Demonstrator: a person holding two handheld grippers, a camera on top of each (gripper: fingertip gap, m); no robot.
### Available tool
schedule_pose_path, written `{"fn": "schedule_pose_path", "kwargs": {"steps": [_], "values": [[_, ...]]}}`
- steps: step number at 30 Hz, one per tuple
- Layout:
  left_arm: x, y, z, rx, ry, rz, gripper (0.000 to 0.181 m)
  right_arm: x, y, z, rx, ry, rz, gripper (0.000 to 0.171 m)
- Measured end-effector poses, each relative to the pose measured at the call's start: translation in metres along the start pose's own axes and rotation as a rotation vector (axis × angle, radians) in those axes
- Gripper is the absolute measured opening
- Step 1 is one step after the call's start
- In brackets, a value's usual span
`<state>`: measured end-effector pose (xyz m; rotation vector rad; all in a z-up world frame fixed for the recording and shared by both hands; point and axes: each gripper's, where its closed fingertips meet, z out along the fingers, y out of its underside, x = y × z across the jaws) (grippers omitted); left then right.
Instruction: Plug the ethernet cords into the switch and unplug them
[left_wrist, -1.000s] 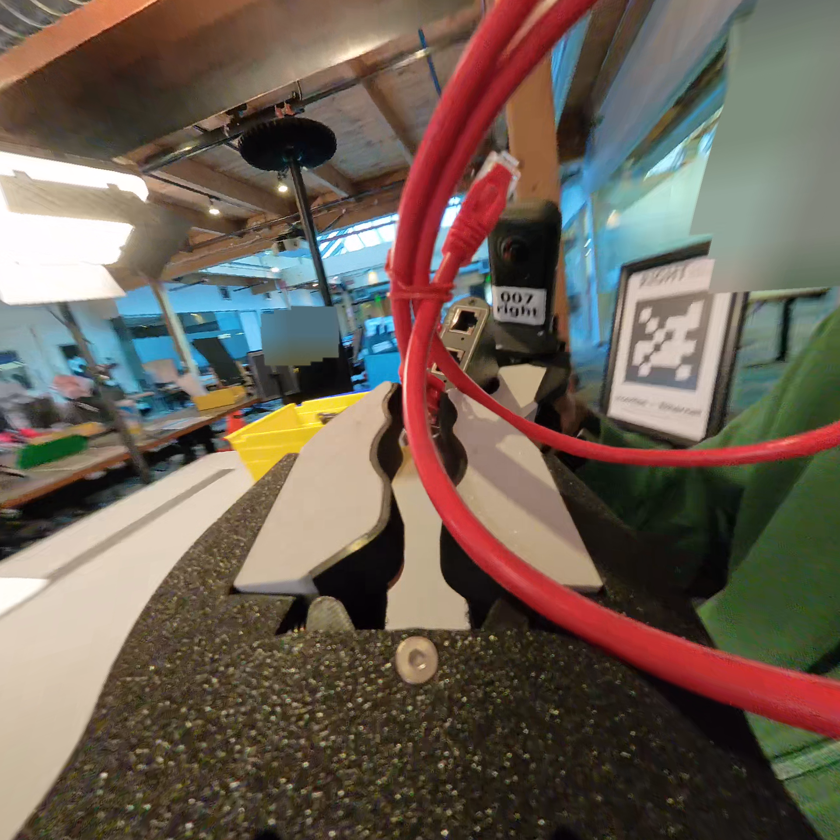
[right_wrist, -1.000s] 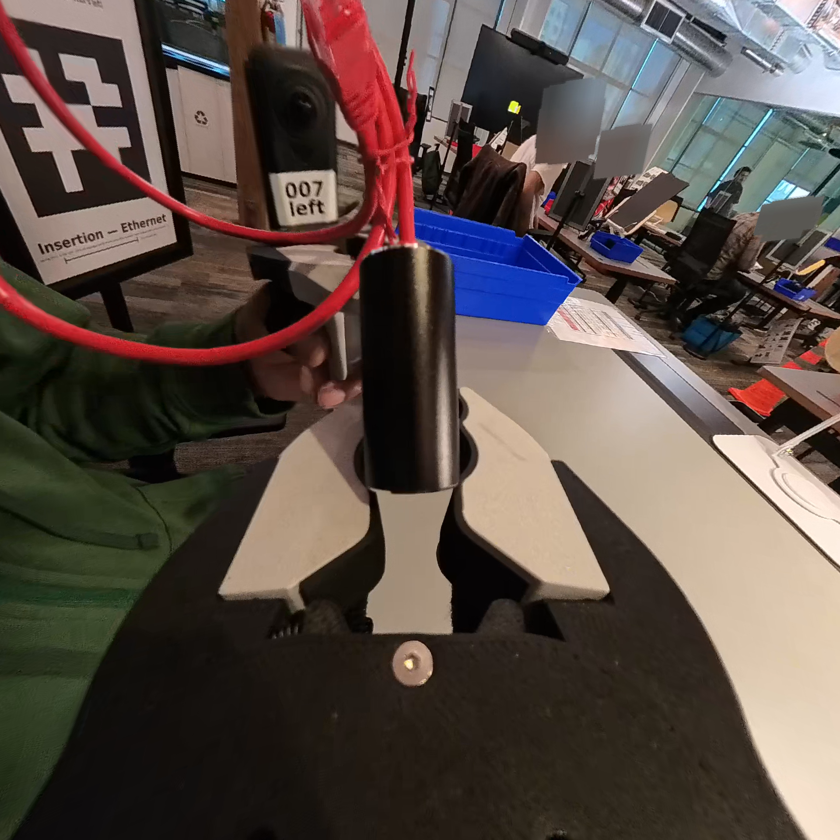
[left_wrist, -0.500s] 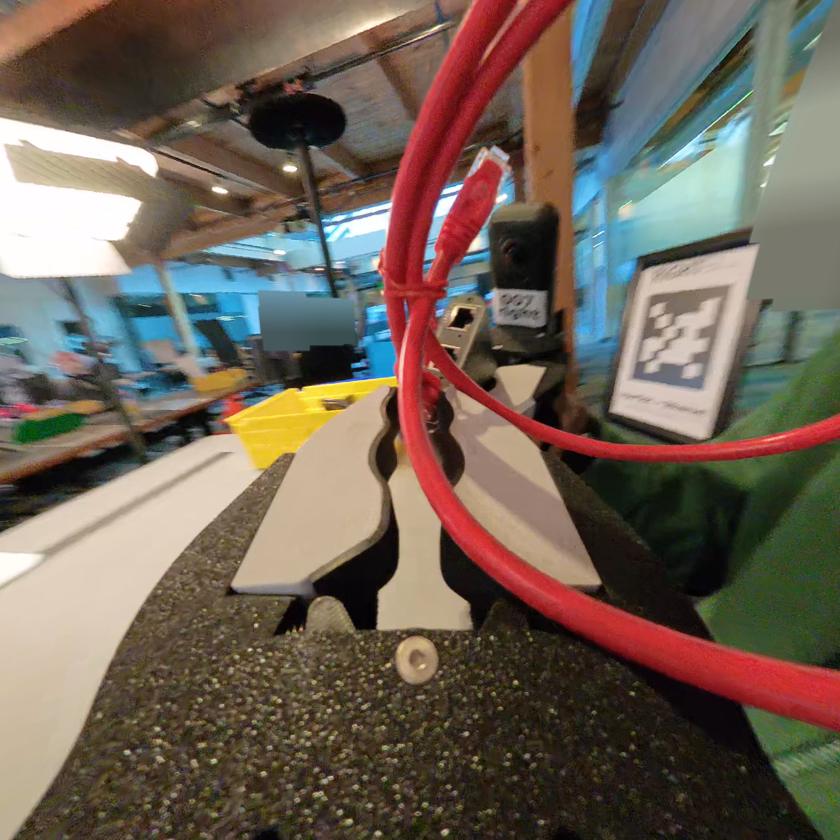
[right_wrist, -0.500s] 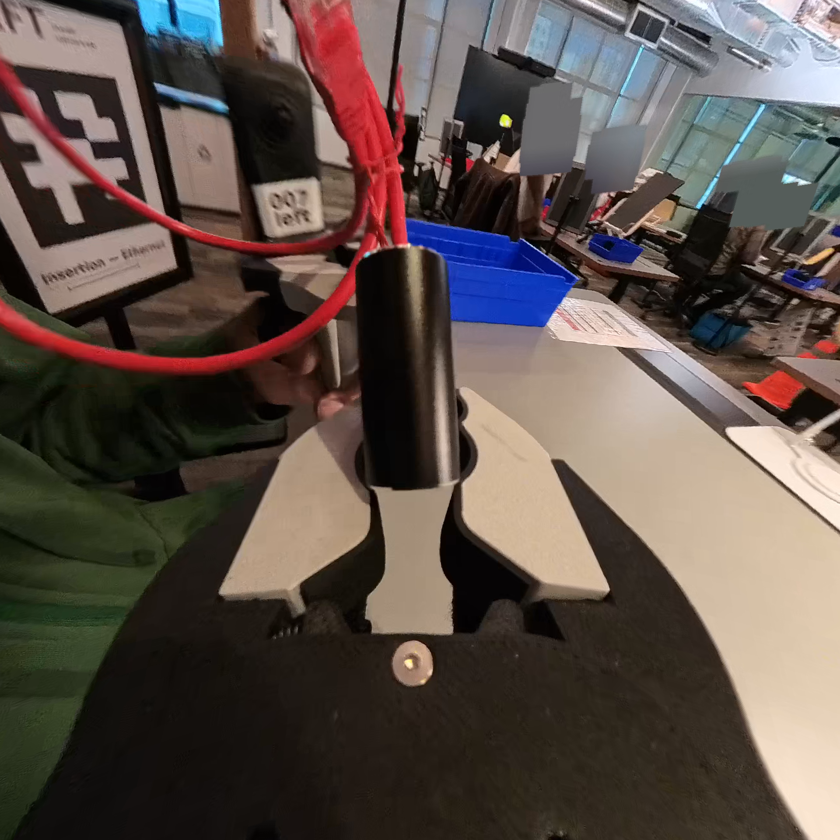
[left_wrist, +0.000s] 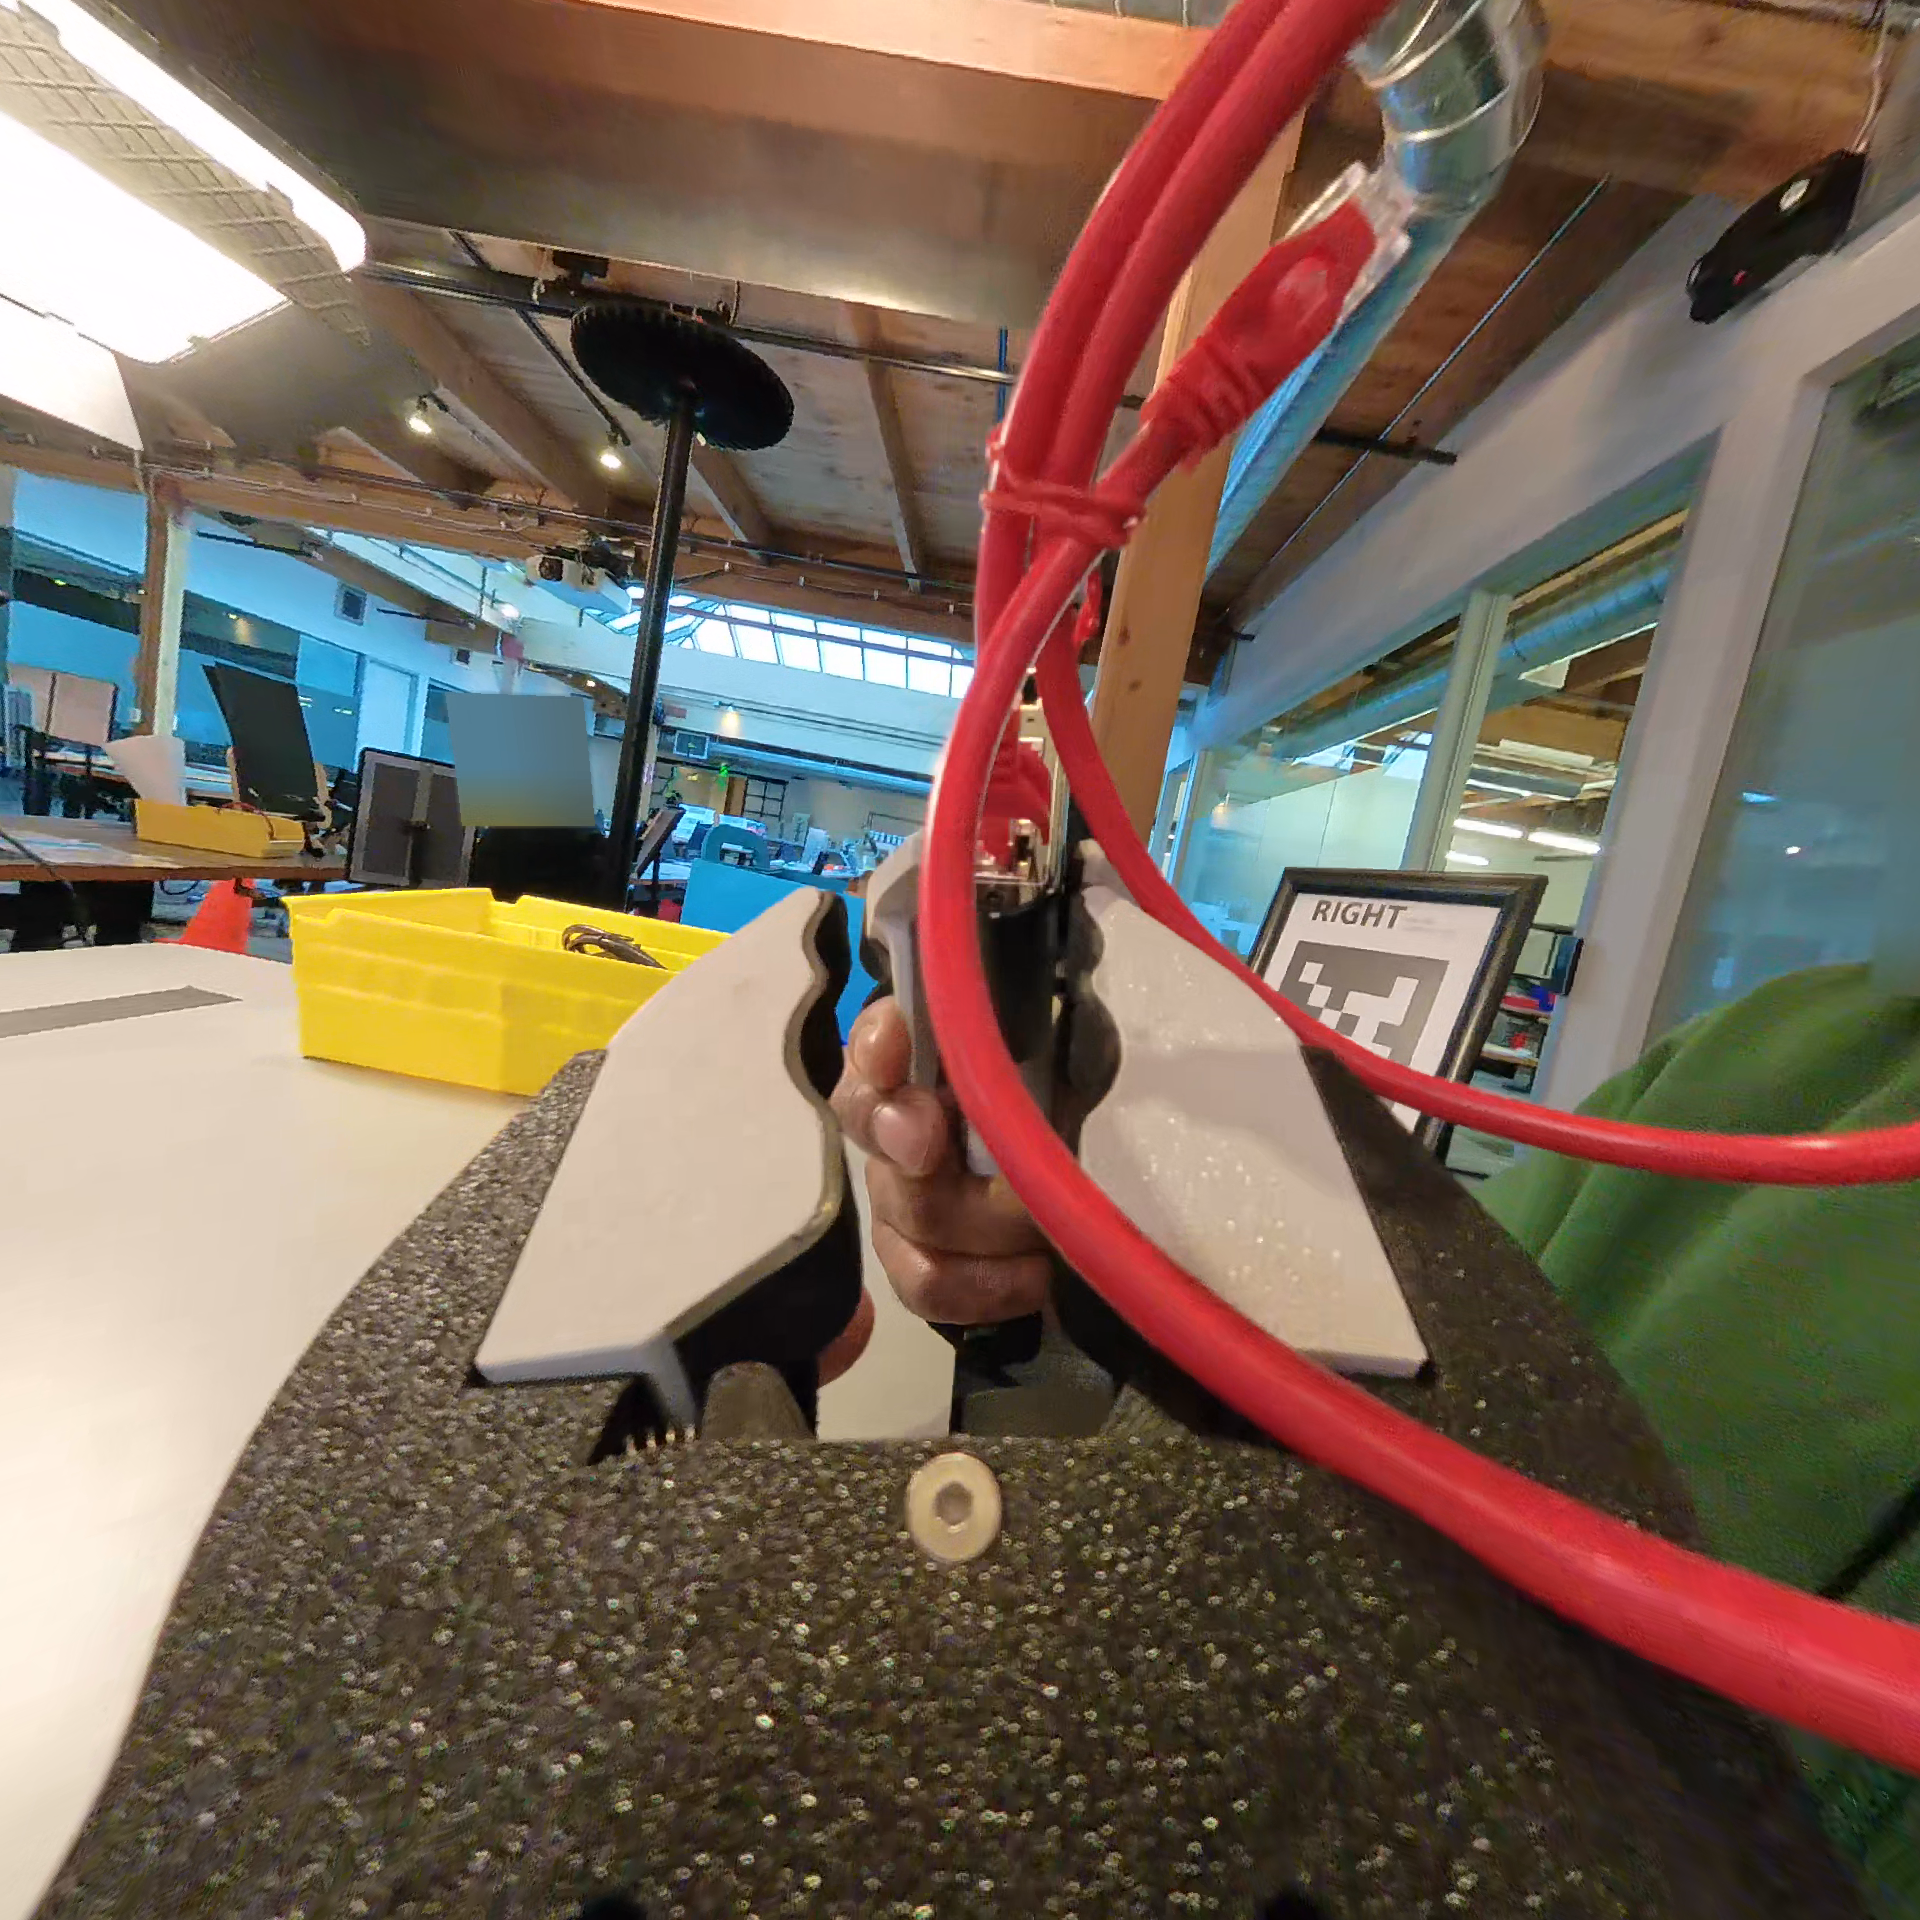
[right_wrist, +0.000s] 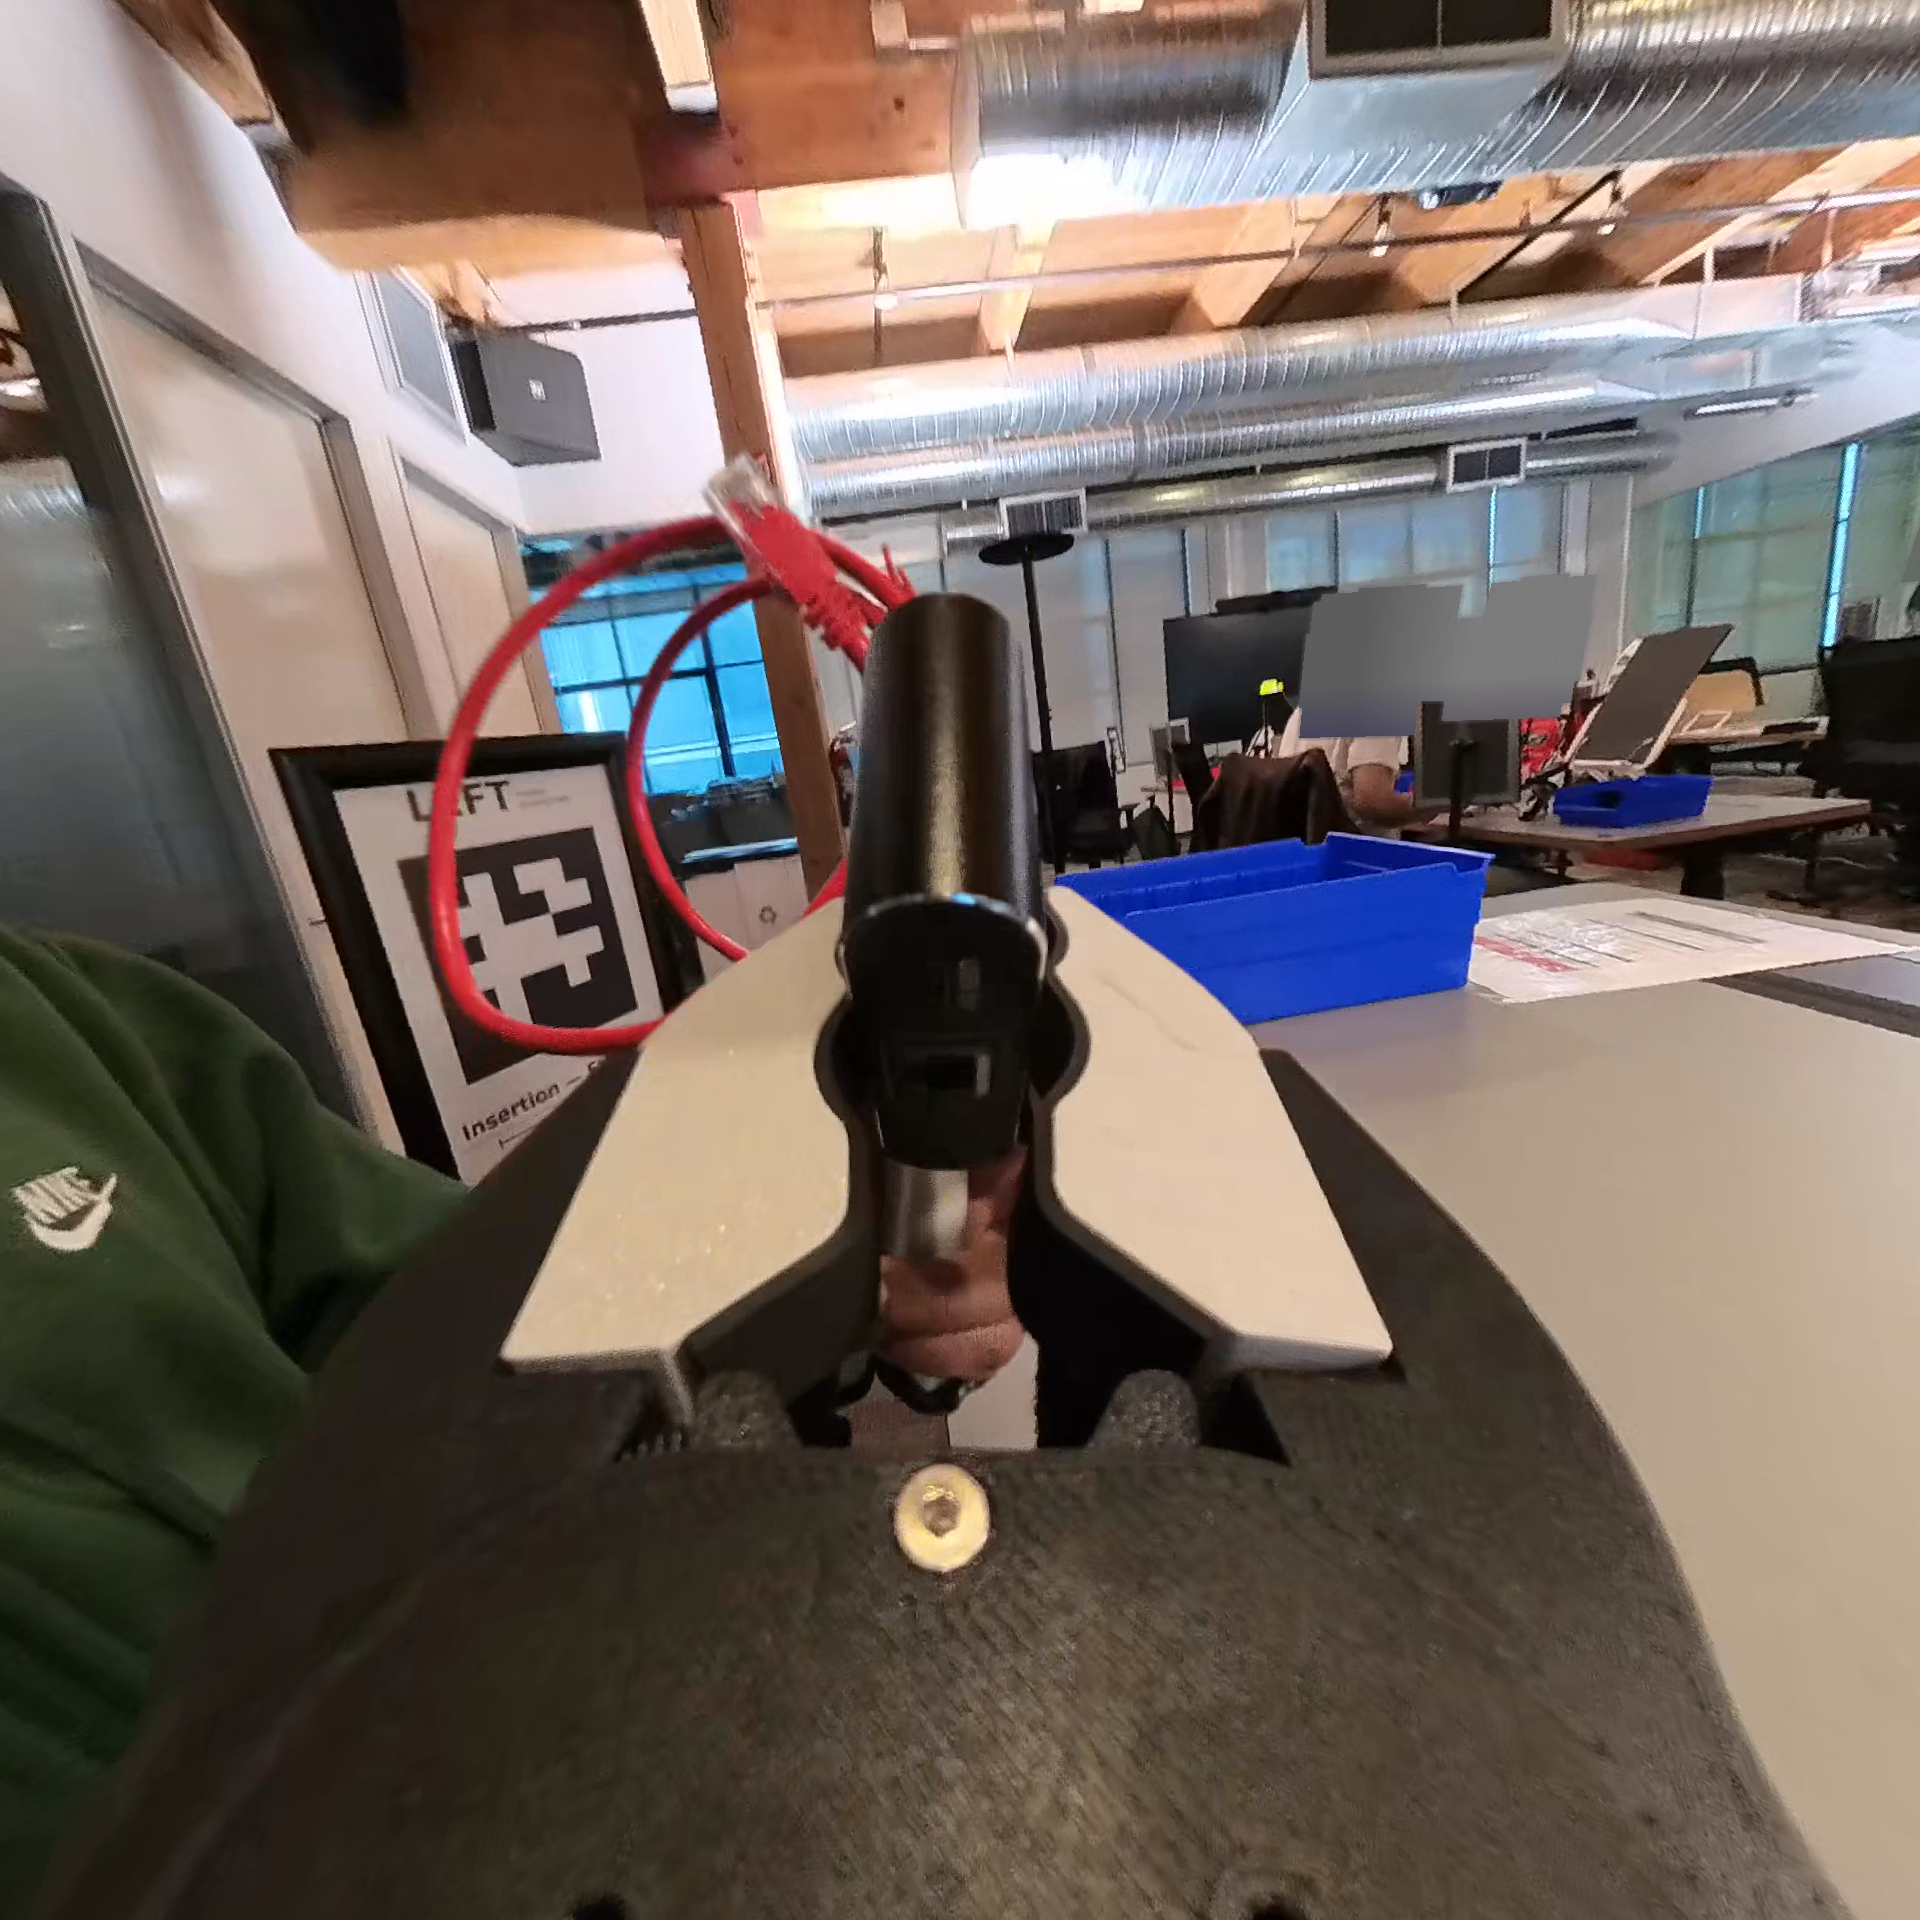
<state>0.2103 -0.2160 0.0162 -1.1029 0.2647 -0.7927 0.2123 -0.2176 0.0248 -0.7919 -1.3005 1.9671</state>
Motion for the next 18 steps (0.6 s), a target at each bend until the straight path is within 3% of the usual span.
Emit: {"fn": "schedule_pose_path", "kwargs": {"steps": [8,18], "values": [[0.004,0.015,0.009,-0.001,0.031,-0.027,0.037,0.007,-0.004,0.001,0.085,0.076,-0.020,0.028],[-0.025,0.023,0.004,0.026,-0.137,-0.053,0.029,0.036,0.013,0.000,0.013,0.256,-0.178,0.035]]}}
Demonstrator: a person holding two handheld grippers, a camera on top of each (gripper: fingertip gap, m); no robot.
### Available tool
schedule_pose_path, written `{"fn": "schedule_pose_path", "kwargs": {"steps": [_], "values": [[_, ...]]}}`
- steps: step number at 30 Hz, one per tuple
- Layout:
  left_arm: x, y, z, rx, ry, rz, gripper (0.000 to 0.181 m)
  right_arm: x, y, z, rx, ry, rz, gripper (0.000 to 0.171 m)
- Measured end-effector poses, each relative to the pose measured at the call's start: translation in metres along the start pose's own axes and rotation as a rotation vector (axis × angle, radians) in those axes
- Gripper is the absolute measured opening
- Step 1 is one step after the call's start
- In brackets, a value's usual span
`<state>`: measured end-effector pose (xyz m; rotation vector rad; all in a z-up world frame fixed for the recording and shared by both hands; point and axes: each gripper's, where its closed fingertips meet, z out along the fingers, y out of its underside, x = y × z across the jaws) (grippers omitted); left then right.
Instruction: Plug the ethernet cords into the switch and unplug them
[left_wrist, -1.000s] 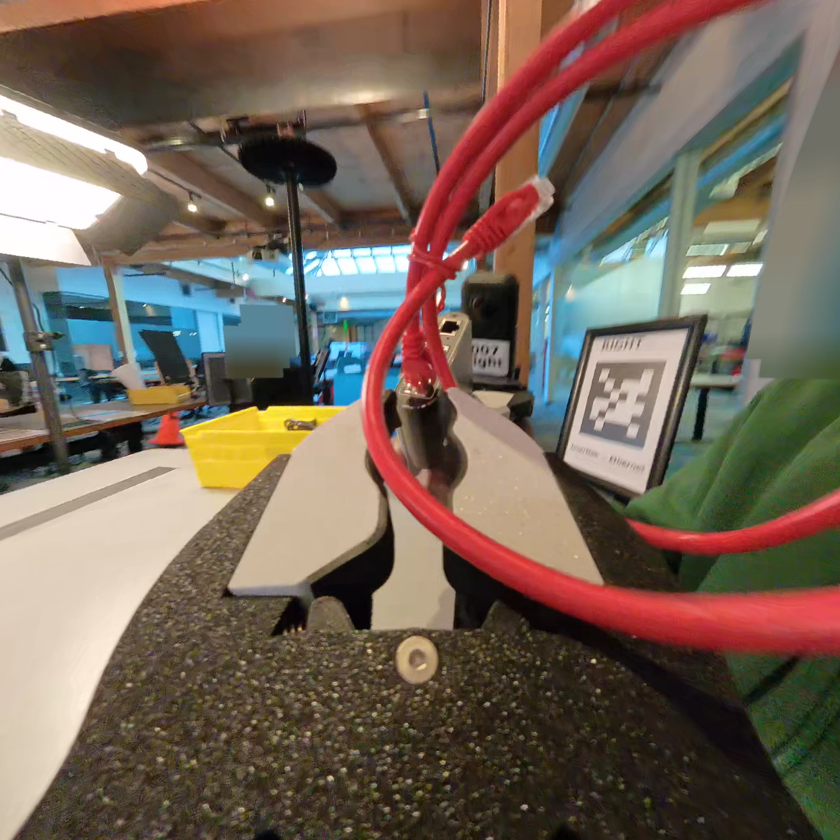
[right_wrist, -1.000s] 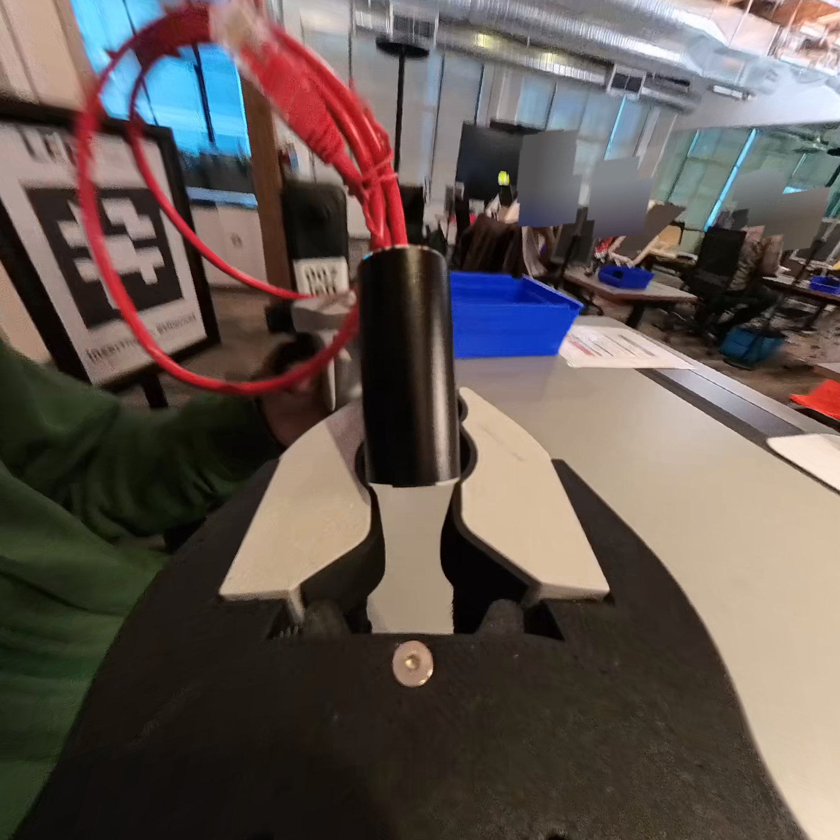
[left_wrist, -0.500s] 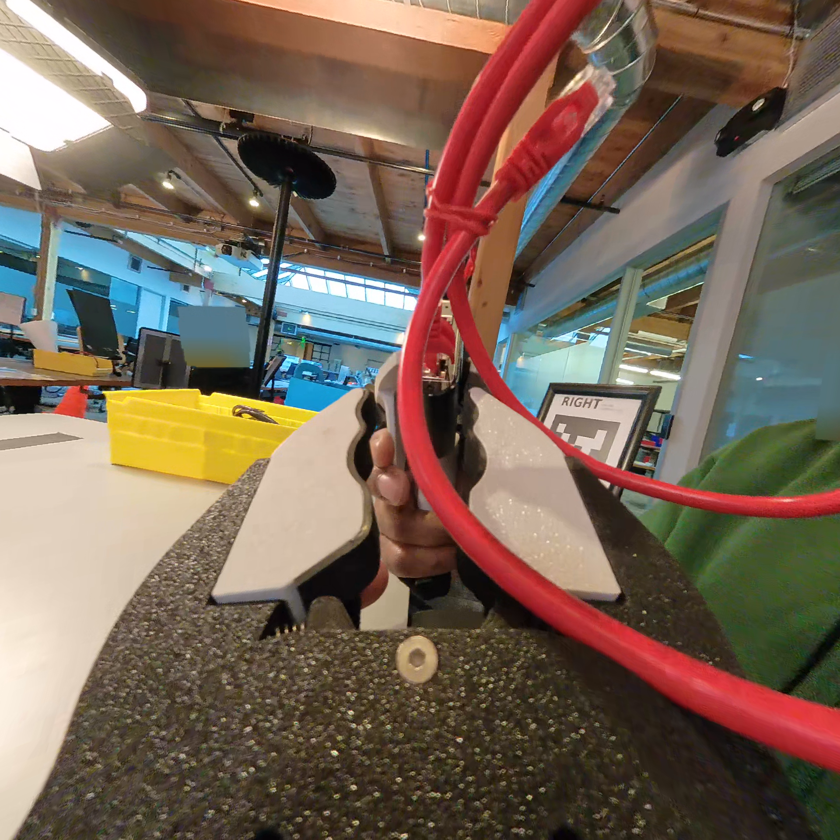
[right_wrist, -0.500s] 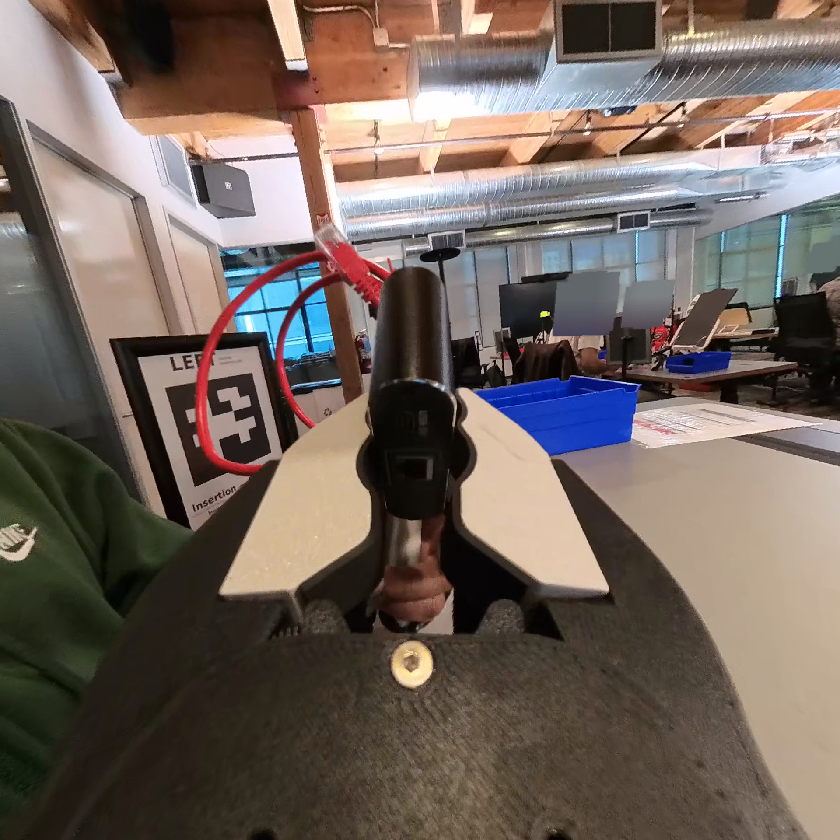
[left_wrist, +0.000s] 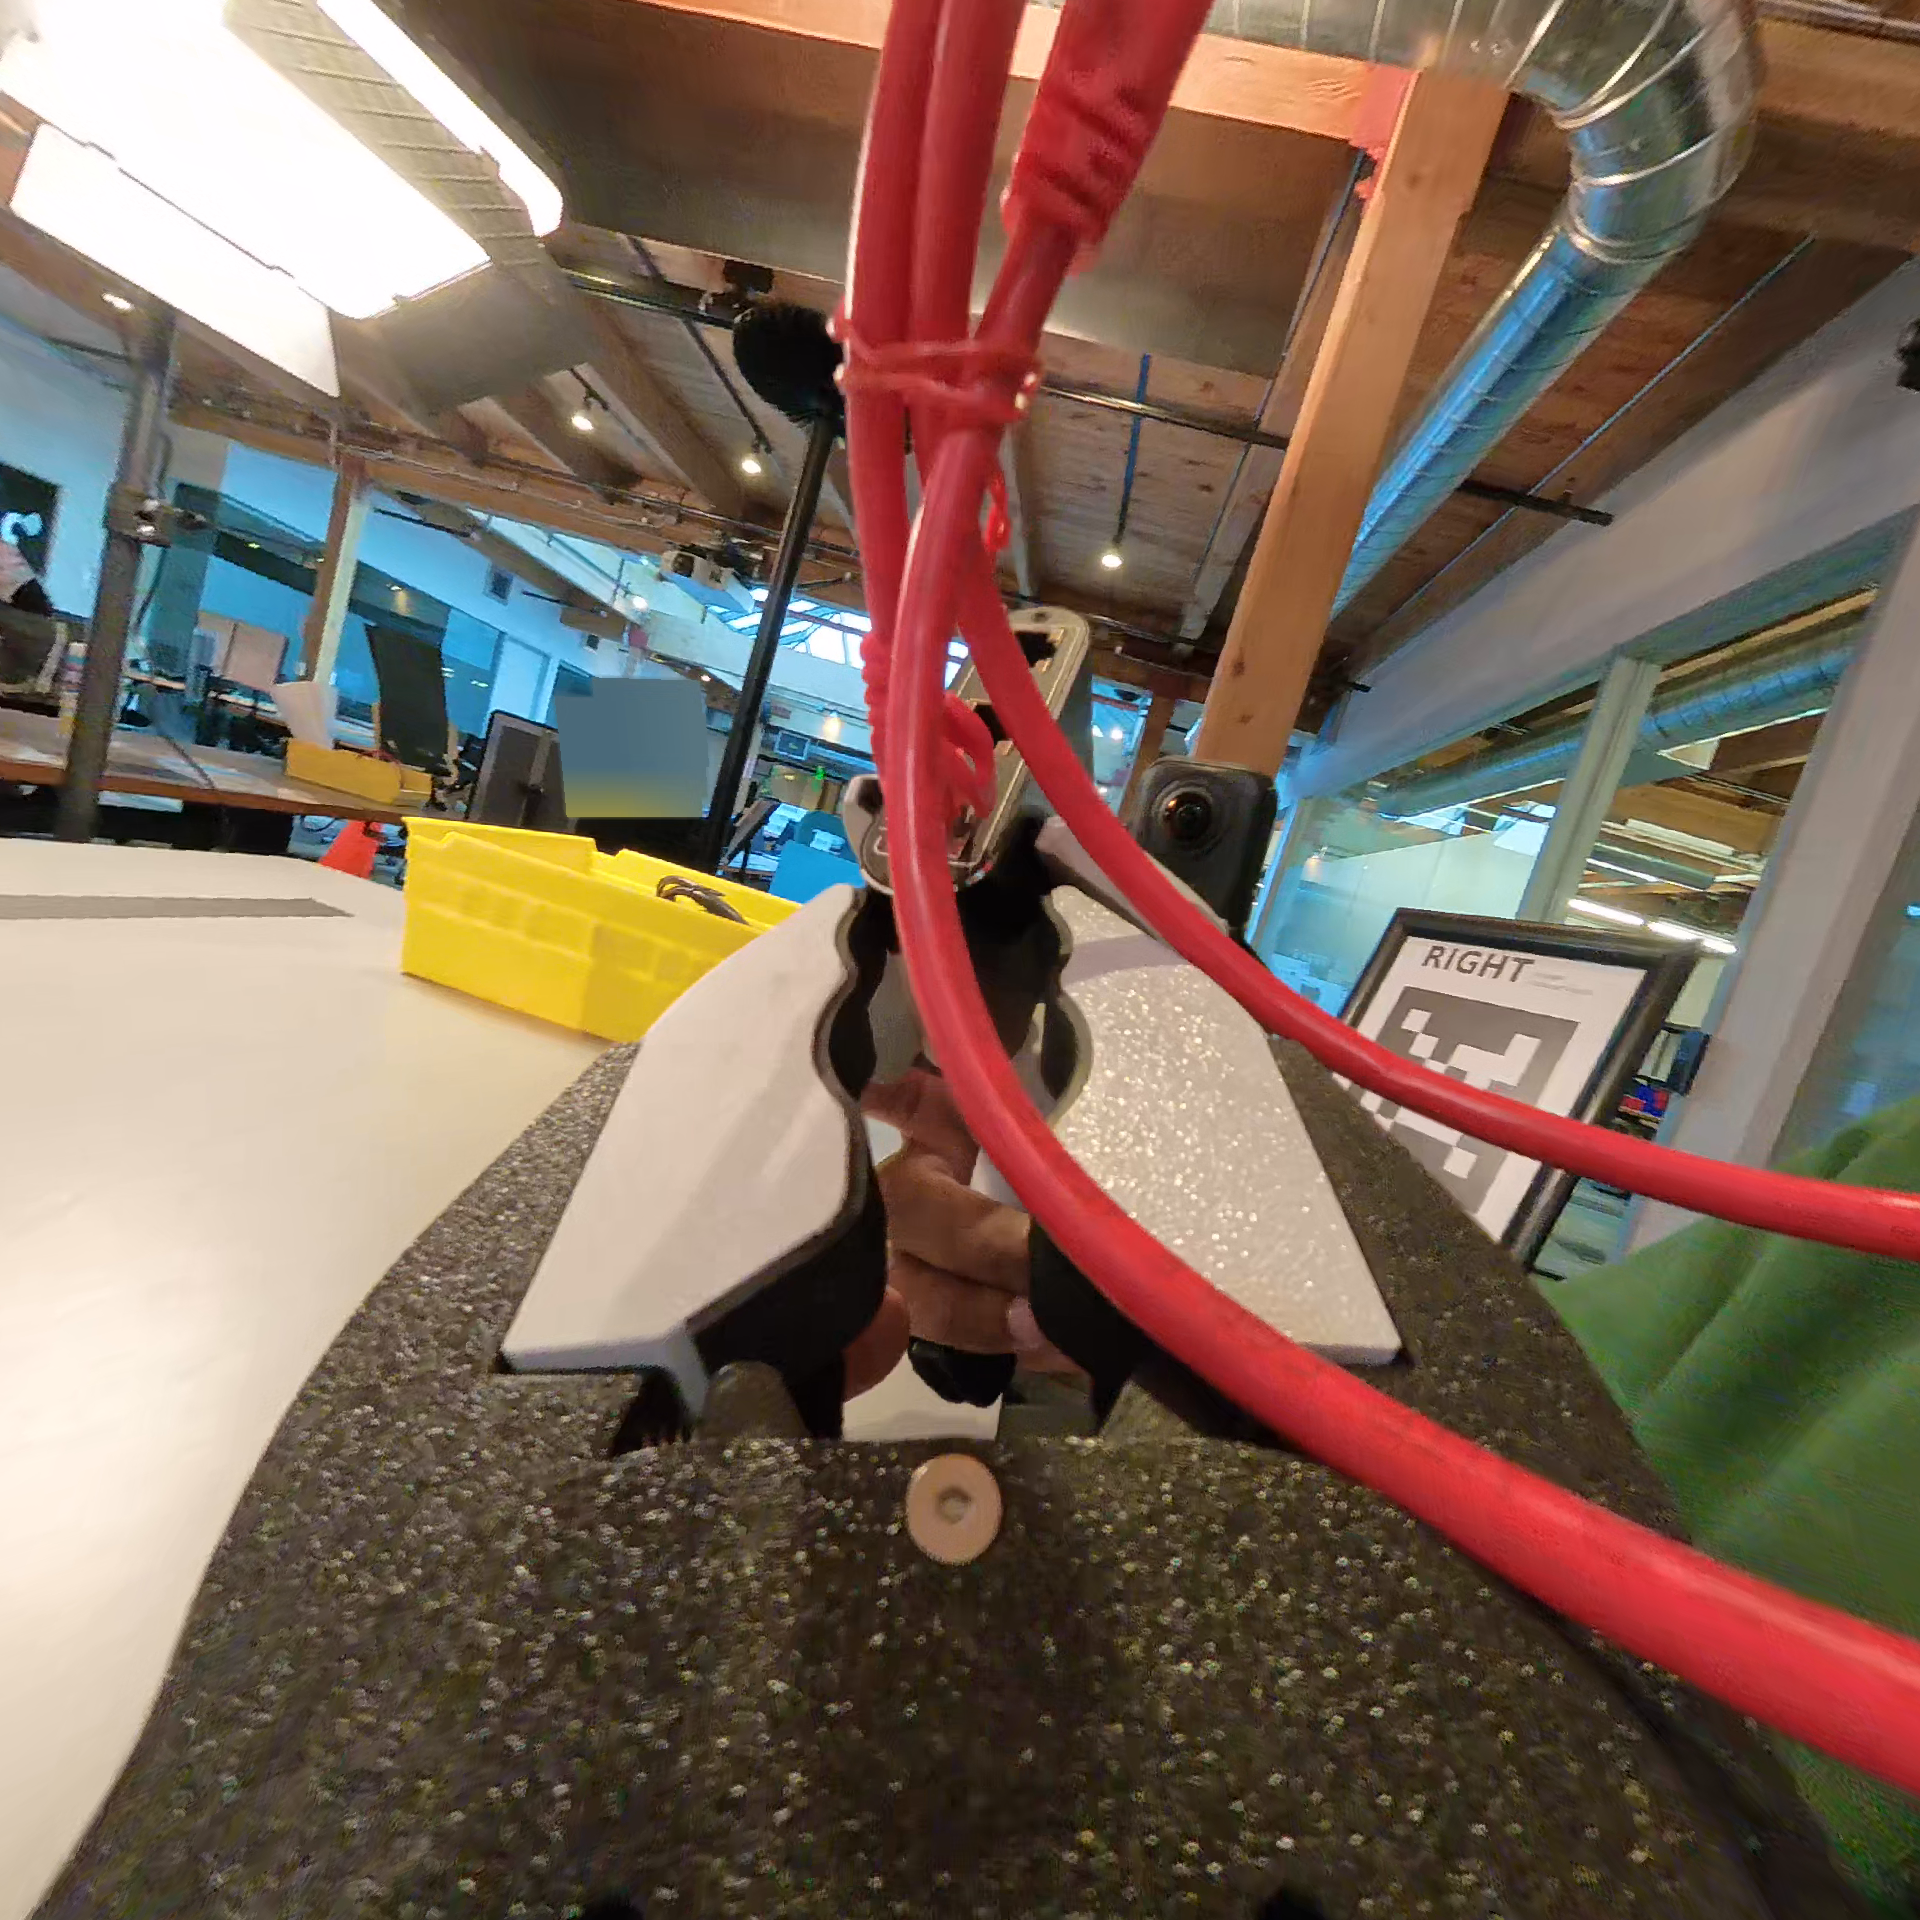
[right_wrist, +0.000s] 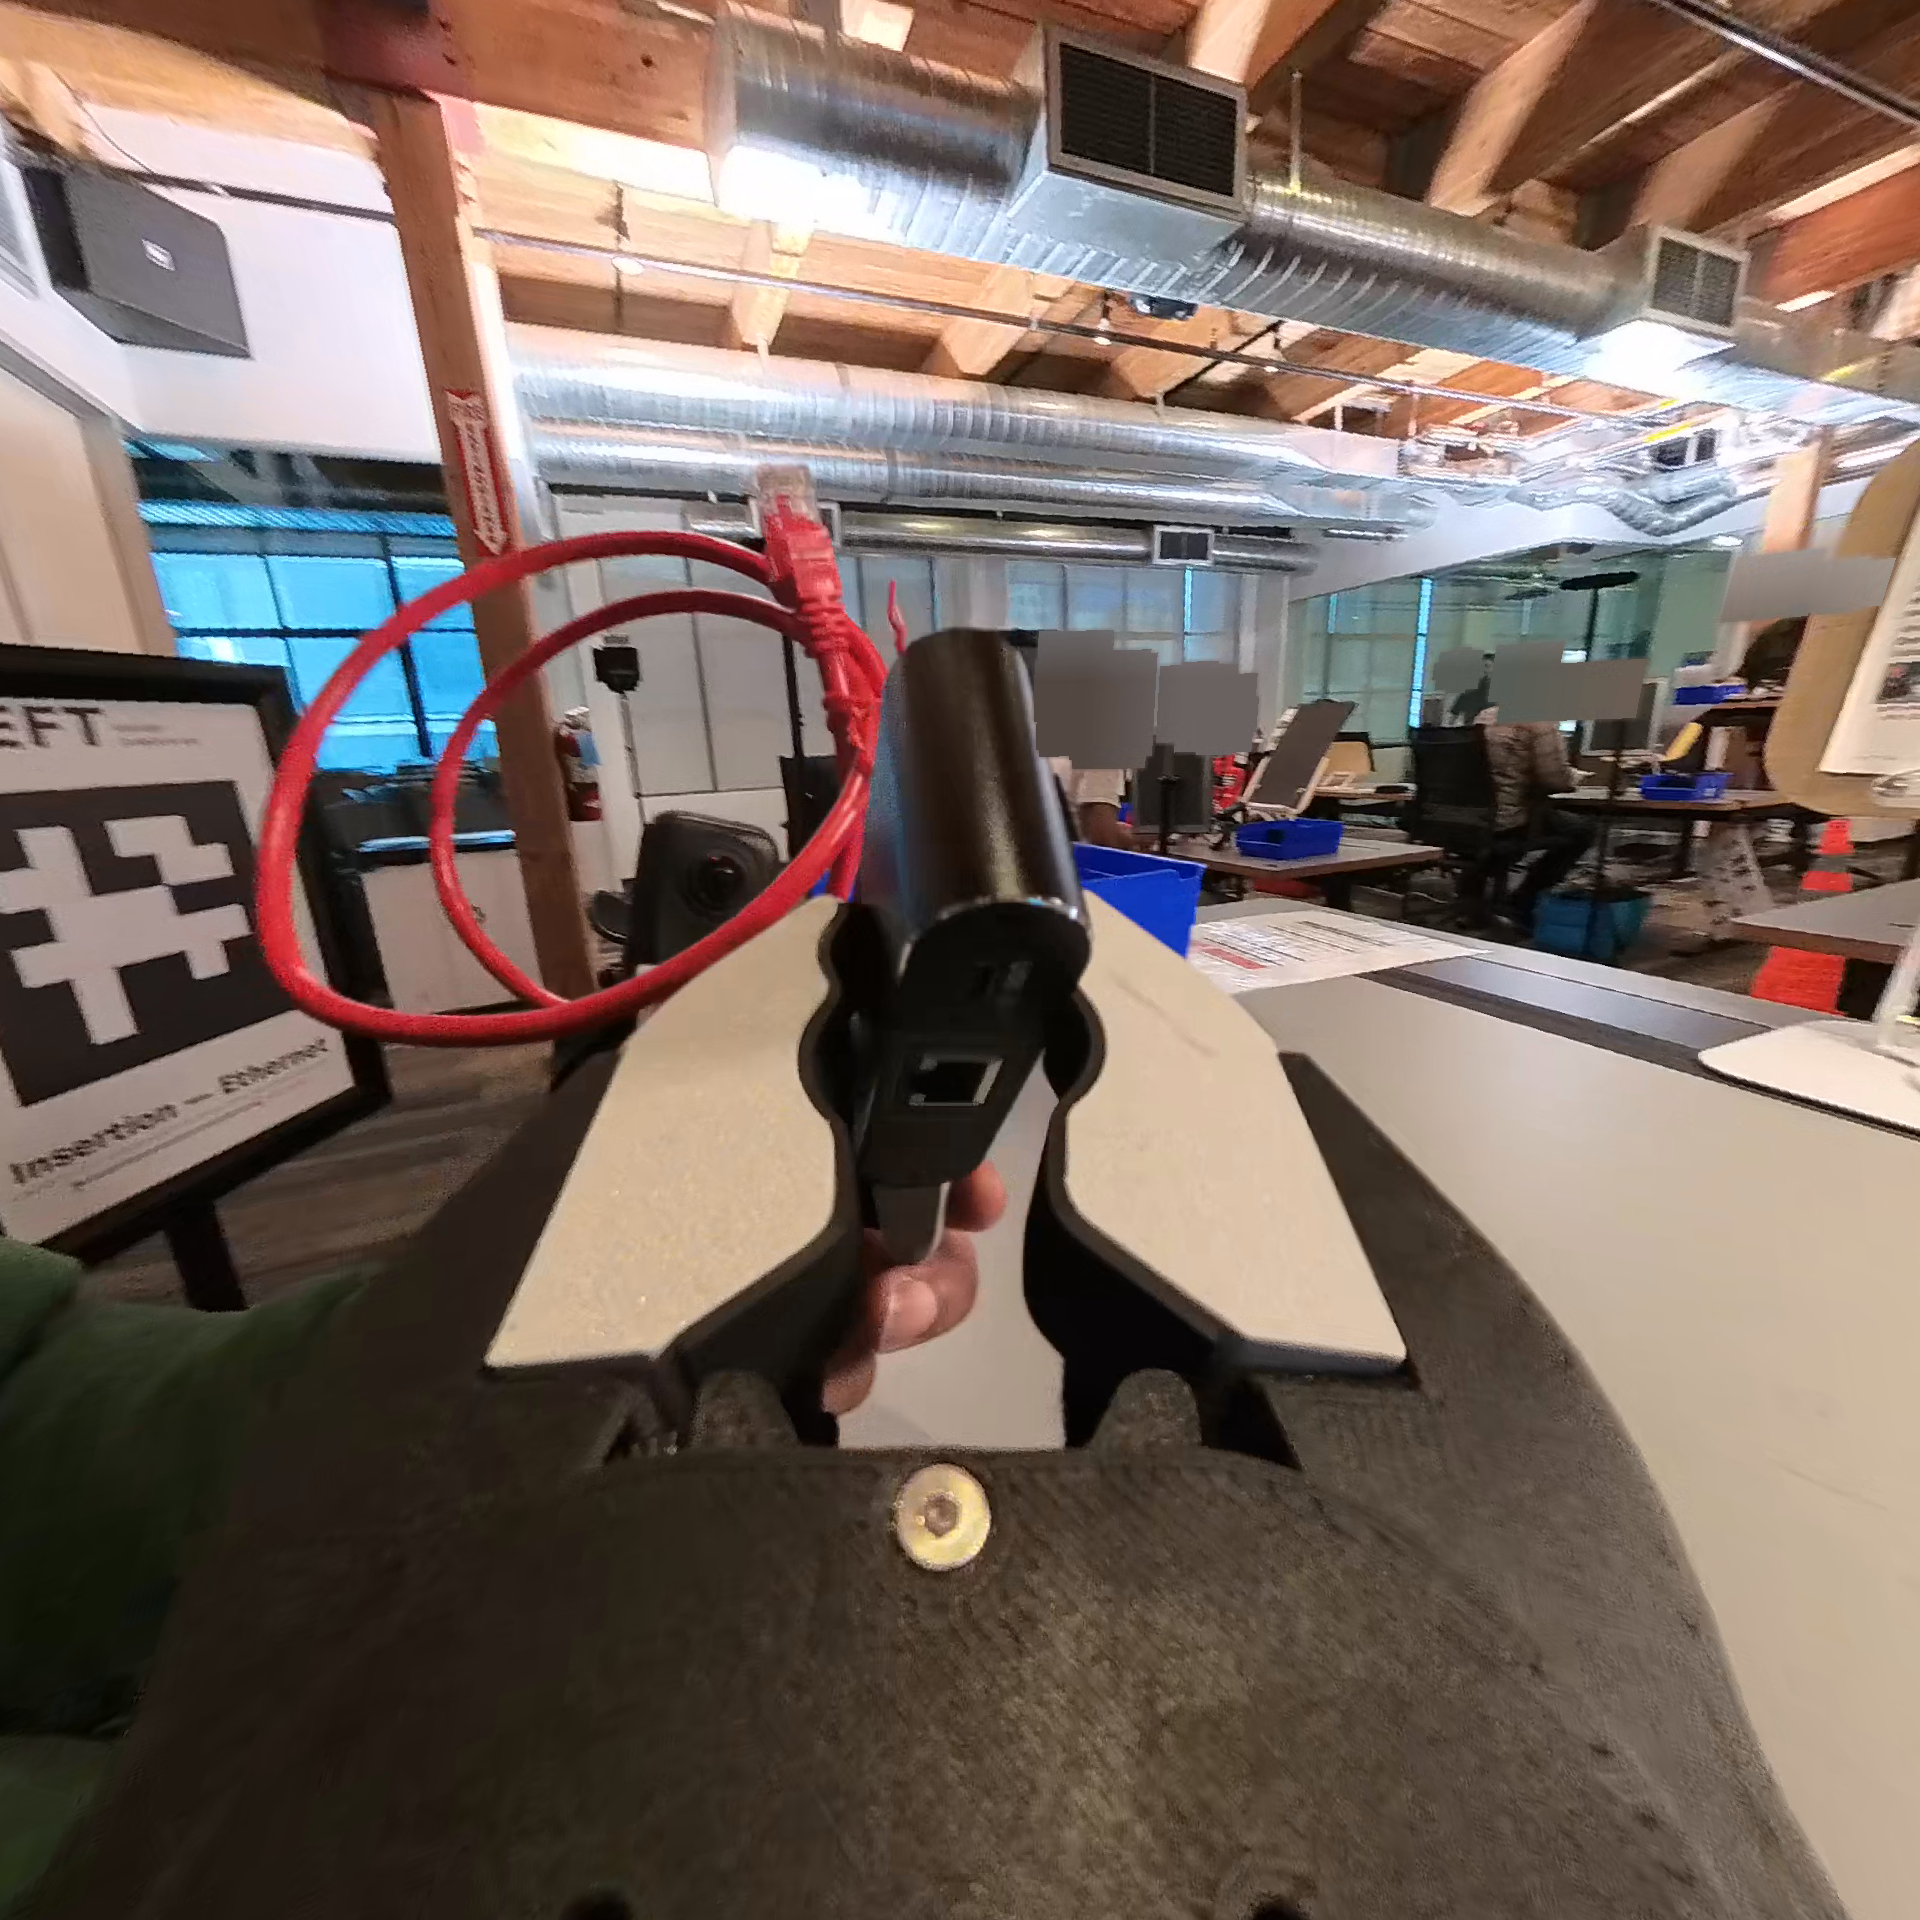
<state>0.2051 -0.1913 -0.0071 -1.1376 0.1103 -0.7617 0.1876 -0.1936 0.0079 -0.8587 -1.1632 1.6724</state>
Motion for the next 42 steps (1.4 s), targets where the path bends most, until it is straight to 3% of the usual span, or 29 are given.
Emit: {"fn": "schedule_pose_path", "kwargs": {"steps": [10,12,15,20,26,30,34,38,40,42], "values": [[-0.005,-0.005,-0.004,-0.007,-0.033,0.012,0.026,0.016,-0.010,-0.011,-0.034,0.060,-0.118,0.052],[-0.002,-0.005,-0.005,-0.054,-0.012,0.023,0.026,0.008,-0.014,-0.017,-0.044,-0.036,-0.102,0.049],[0.005,0.005,-0.007,-0.221,0.019,0.071,0.026,0.006,-0.004,-0.026,-0.176,-0.126,-0.071,0.058],[0.008,0.022,-0.011,-0.425,-0.009,0.186,0.026,-0.008,0.008,-0.036,-0.277,-0.246,-0.053,0.028],[0.013,0.003,-0.004,-0.250,0.028,0.104,0.036,-0.005,-0.019,-0.027,-0.078,-0.211,0.052,0.026],[0.010,0.009,0.002,-0.202,0.037,0.017,0.046,0.006,-0.036,-0.029,0.108,-0.160,0.147,0.026],[0.008,0.020,0.010,-0.165,0.038,-0.090,0.051,0.008,-0.036,-0.026,0.177,-0.135,0.189,0.026],[0.011,0.011,0.013,-0.029,0.080,-0.191,0.045,-0.001,-0.037,-0.024,0.255,-0.164,0.220,0.027],[0.012,0.001,0.010,0.058,0.097,-0.198,0.031,-0.002,-0.030,-0.019,0.228,-0.142,0.202,0.027],[0.006,-0.005,0.005,0.098,0.056,-0.173,0.029,-0.001,-0.022,-0.015,0.193,-0.110,0.174,0.026]]}}
